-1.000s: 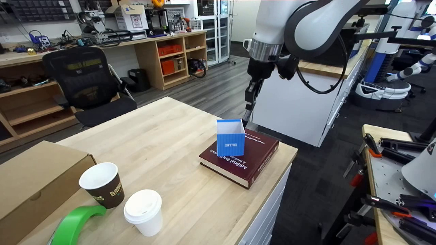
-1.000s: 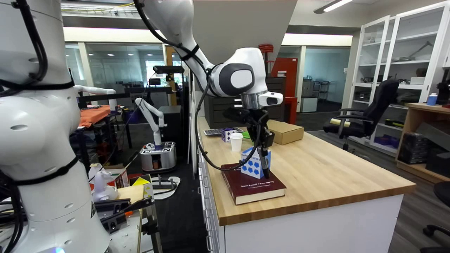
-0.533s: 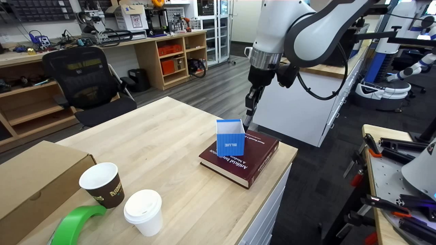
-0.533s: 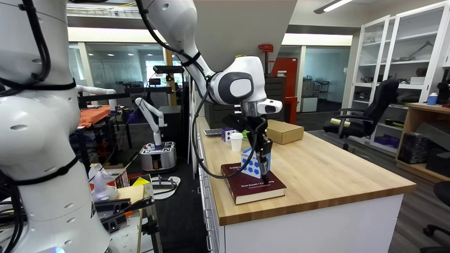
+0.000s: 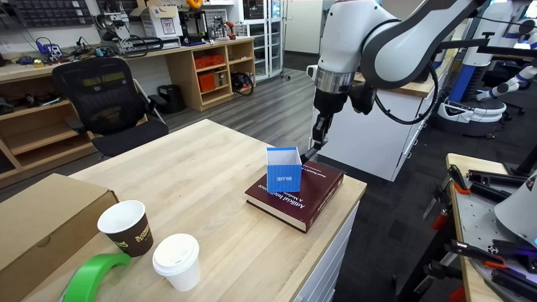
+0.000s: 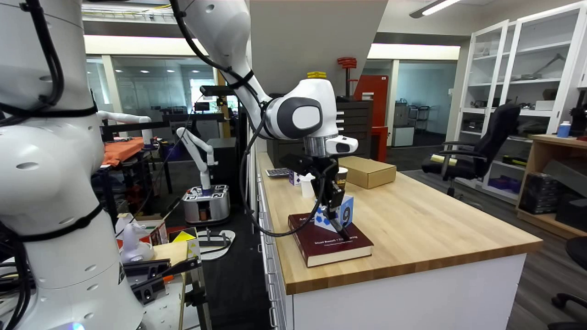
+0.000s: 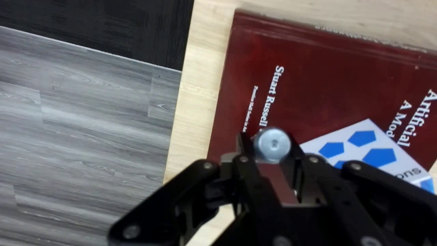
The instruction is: Take the black marker out of the blue and white box and place it on top of the maroon book
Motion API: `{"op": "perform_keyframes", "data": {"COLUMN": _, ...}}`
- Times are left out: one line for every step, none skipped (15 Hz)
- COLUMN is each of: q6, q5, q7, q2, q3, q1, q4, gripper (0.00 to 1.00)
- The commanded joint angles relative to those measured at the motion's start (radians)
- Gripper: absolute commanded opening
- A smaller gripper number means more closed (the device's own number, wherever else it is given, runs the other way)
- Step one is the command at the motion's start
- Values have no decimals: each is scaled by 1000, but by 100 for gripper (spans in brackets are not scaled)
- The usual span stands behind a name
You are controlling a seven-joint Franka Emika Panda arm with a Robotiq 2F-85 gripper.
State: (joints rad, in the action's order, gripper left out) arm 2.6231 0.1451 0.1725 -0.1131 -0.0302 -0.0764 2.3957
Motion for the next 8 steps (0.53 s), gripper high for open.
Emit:
{"op": "perform_keyframes", "data": {"q6": -46, "q5": -1, "q7": -8, "q2": 32, "q3": -9, "q1": -7, "q4": 59, "gripper": 6}}
{"op": "perform_keyframes", "data": {"q6": -54, "q5": 1, "q7": -6, "q2": 29, "q3": -11, "q1": -8, "q4": 63, "gripper": 6}}
{"op": "perform_keyframes", "data": {"q6": -57, "q5": -6, "q7": -11, "q2": 23, "q3": -15, "q1": -9, "q4": 64, "gripper": 6}}
{"op": "perform_keyframes", "data": {"q6": -60, "q5": -12, "q7": -18, "q2": 18, "q3": -19, "q1": -9, "q4": 64, "gripper": 6}}
{"op": "perform_keyframes", "data": {"q6": -65, "q5": -9, "q7": -15, "q2": 13, "q3": -21, "q1": -10, "q4": 61, "gripper": 6}}
{"op": "perform_keyframes", "data": {"q6": -69, "q5": -11, "q7": -19, "q2": 9, "q3": -23, "q1": -10, "q4": 57, "gripper": 6}}
{"op": "perform_keyframes", "data": {"q6": -76, "q5": -12, "q7": -24, "q2": -1, "q3": -25, "q1": -11, "q4": 48, "gripper": 6}}
{"op": "perform_keyframes", "data": {"q6": -81, "q5": -14, "q7": -30, "q2": -7, "q3": -27, "q1": -12, "q4": 43, "gripper": 6}}
